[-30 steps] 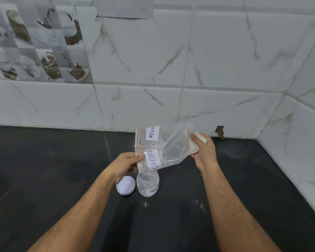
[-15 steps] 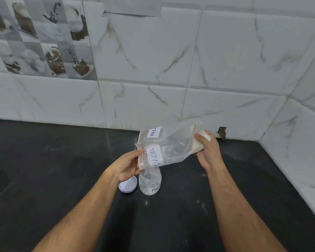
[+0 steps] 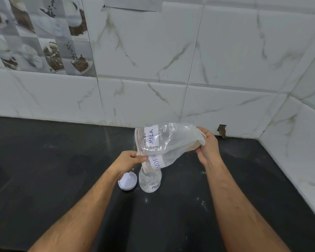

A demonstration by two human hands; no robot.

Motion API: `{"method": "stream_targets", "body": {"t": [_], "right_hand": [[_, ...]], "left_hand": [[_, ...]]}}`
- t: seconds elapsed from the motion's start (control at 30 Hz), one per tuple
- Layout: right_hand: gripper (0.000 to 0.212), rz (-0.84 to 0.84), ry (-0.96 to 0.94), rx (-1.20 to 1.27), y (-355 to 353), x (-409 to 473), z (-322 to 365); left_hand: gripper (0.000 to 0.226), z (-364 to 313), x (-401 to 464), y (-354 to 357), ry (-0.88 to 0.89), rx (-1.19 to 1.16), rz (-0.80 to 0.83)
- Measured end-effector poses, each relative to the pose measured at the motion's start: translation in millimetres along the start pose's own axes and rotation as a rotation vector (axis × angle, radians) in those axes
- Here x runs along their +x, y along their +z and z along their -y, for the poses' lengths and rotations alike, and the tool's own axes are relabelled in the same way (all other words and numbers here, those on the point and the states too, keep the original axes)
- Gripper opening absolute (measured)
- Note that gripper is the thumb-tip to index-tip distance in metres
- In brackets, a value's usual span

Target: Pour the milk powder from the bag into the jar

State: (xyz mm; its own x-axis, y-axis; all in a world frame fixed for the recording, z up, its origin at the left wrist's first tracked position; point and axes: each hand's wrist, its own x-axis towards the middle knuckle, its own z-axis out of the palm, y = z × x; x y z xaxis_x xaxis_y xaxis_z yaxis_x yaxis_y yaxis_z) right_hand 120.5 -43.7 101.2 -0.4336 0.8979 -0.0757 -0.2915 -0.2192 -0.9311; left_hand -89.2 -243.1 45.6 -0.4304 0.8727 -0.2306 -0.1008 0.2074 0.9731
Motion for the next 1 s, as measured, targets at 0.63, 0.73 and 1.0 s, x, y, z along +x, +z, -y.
{"method": "stream_targets", "body": {"t": [0.63, 0.73, 1.0], "right_hand": [[0.039, 0.034, 0.057, 0.016, 5, 1, 5], [0.023, 0.038, 0.059, 0.008, 4, 1, -3], [0.035, 0.121, 0.033, 0.004, -1, -5, -9]], "left_hand": [[0.018, 1, -5, 1, -0.122, 0.296, -0.007], [0.016, -2, -7, 0, -0.092, 0.32, -0.007], [0.03, -5, -6, -2, -0.092, 0.288, -0.006]]}}
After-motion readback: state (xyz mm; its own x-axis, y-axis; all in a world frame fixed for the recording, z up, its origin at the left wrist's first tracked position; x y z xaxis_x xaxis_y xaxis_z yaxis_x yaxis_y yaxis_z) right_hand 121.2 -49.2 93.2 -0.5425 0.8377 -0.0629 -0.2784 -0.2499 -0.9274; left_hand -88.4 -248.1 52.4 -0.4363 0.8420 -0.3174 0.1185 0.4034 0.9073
